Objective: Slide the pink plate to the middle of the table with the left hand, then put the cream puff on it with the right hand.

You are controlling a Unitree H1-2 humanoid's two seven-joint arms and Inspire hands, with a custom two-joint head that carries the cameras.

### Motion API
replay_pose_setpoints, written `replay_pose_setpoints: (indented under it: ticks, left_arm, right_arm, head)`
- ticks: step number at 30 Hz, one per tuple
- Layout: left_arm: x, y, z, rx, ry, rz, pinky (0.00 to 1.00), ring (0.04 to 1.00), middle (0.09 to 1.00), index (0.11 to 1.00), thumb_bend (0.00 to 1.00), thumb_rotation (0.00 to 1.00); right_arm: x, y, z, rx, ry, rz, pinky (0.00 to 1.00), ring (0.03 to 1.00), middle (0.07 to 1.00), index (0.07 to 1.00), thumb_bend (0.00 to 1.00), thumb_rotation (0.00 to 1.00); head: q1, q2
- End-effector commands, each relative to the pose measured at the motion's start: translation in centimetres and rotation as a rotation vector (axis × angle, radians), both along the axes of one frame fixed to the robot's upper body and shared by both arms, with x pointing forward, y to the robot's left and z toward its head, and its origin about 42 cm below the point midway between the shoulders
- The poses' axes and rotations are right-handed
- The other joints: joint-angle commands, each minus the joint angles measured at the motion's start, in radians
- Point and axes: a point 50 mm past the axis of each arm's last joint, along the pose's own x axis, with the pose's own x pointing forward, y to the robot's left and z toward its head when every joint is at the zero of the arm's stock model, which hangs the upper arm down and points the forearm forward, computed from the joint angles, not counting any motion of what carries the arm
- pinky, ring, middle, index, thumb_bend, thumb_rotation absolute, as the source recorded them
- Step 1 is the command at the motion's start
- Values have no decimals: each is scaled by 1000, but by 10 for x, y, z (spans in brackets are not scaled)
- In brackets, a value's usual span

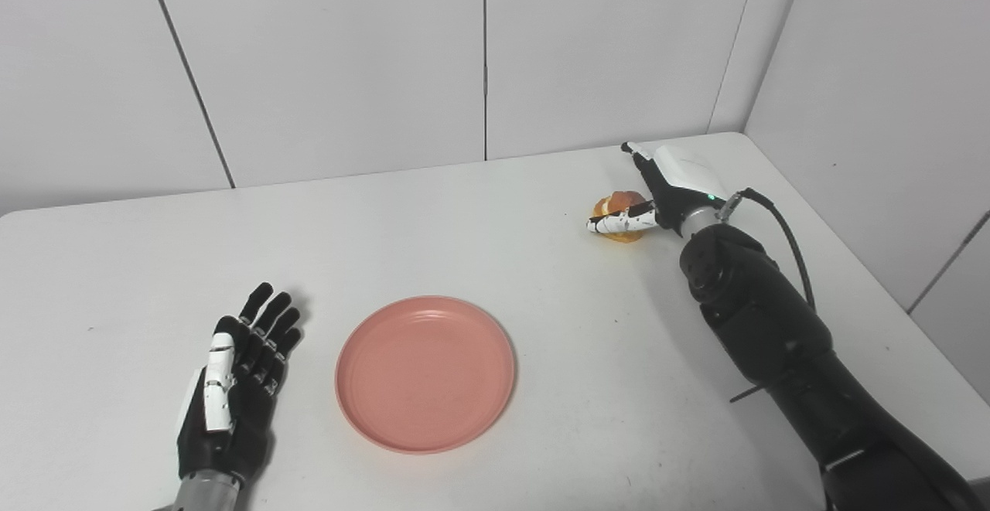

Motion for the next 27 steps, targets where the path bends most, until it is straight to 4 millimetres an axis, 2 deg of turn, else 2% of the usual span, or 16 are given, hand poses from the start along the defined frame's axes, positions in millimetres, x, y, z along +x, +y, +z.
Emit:
replay_pose_setpoints:
  ticks: [1,9,18,27]
  left_arm:
    - [-5,2,-6,8,38,1,967,931,919,894,436,1000]
    - [-4,2,-7,8,35,1,961,926,915,892,447,1000]
    - [-5,1,-5,9,32,2,955,923,913,887,451,1000]
    - [-5,1,-4,14,27,-3,966,931,922,897,460,1000]
  right_arm:
    - [11,5,31,-11,-96,41,672,824,913,917,868,474]
    - [17,7,28,-28,-57,41,694,837,919,923,860,472]
    - [24,4,27,-40,13,41,734,887,950,946,867,421]
    - [30,2,21,-46,42,29,698,876,958,943,866,385]
  head:
    - [1,1]
    - [4,10]
    - [10,16]
    - [11,21]
